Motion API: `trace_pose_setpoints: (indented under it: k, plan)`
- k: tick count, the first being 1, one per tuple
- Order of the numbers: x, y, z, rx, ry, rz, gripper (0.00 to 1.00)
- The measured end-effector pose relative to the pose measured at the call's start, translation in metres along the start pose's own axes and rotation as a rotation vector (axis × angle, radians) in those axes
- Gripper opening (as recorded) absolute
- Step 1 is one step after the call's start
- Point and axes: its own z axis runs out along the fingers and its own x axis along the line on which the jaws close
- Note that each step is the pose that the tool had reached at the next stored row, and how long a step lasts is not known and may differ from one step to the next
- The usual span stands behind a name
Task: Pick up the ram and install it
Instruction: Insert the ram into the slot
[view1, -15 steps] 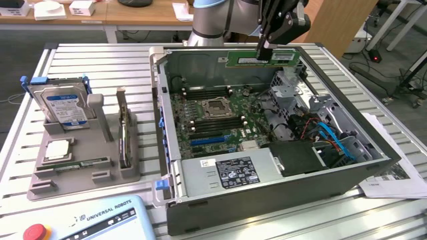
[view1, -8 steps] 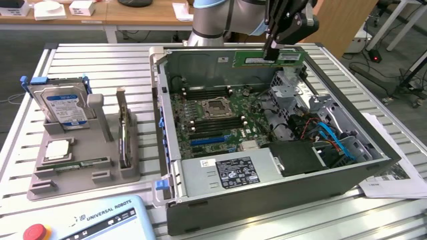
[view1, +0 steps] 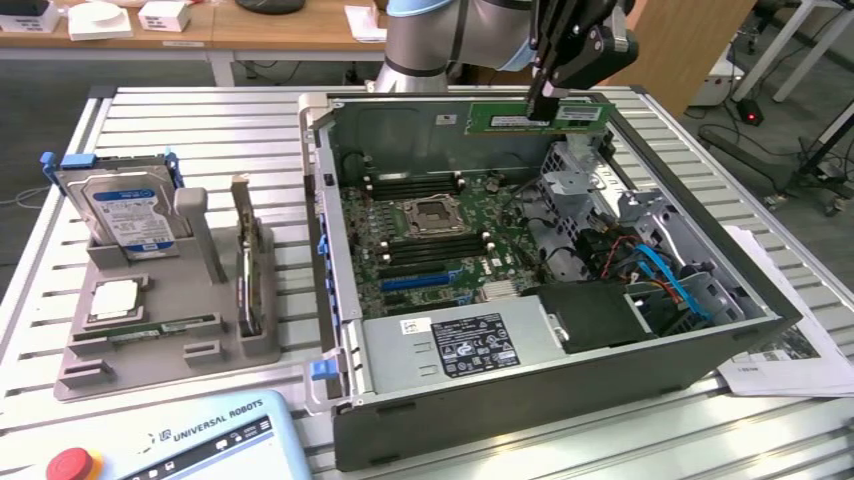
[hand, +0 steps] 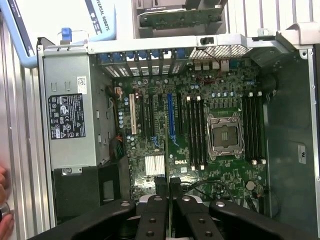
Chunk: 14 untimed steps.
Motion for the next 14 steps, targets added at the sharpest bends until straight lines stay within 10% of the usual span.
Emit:
trace_pose_setpoints:
  k: [14]
  plan:
    - [-0.018,0.0022,0.0014,-0.0001,0.0001,0.0,0.13]
